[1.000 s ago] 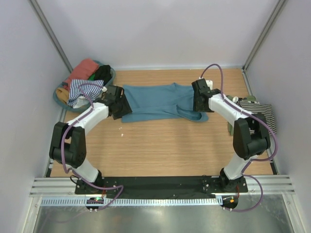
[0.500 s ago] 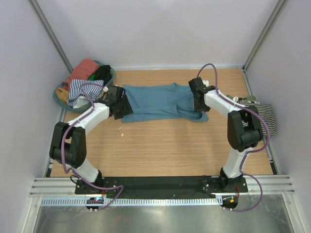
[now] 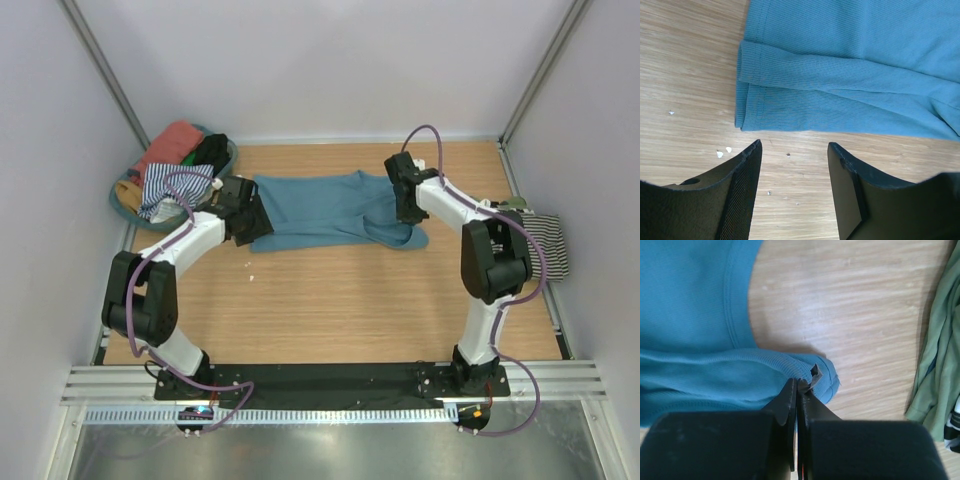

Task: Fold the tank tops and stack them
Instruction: Fold the tank top

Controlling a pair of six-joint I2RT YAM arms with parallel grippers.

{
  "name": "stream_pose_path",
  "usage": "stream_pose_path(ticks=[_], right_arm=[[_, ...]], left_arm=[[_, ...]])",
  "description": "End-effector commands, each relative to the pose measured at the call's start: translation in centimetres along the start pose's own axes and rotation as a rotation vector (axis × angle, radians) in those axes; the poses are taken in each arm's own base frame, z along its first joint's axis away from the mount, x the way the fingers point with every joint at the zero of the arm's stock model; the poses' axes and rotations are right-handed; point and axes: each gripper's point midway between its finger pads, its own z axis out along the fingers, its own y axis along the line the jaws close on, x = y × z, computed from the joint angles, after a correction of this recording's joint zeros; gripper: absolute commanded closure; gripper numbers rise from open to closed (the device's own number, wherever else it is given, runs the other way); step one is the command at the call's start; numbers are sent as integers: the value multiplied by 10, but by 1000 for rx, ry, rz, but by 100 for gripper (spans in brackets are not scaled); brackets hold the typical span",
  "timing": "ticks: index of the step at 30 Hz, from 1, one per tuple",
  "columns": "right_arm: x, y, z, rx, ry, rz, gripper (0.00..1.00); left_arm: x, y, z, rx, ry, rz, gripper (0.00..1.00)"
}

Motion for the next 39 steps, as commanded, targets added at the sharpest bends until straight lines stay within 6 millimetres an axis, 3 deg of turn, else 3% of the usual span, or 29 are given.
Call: stream_pose_path(ticks=[1,8,14,21,23,24,26,27,29,30,34,39], right_arm=[[-28,-8,-2,33,-49,24,99],[-56,-18,16,52,-45,69,99],[-59,-35,43,91,9,105,99],[-55,-48,65,65,36,184,74],[-57,-54,60,73,21,208,73],[-61,-57,58,70,3,226,59],[-59,-56,53,55,-9,234,50],[-70,-57,41,30,-57,257,49],[-70,-45,34,-60,-82,269,49],[-76,-44,20,-95,-120,281,50],[-74,-19,-2,-240,-134,260,52],[-74,12,-24,-327,-172,208,47]], left_arm=[[-12,-8,-6,32,-50,13,44],[-10,-2,0,8,-46,17,44],[-9,2,7,-20,-42,25,44],[-8,10,14,-54,-38,29,43],[-9,12,14,-61,-42,28,43],[-9,13,14,-65,-42,26,43],[-11,15,13,-69,-45,23,43],[-11,17,14,-73,-44,20,43],[-11,17,13,-73,-46,20,43],[-12,17,13,-73,-47,18,43],[-13,18,11,-75,-54,12,43],[-15,18,9,-74,-61,13,44]])
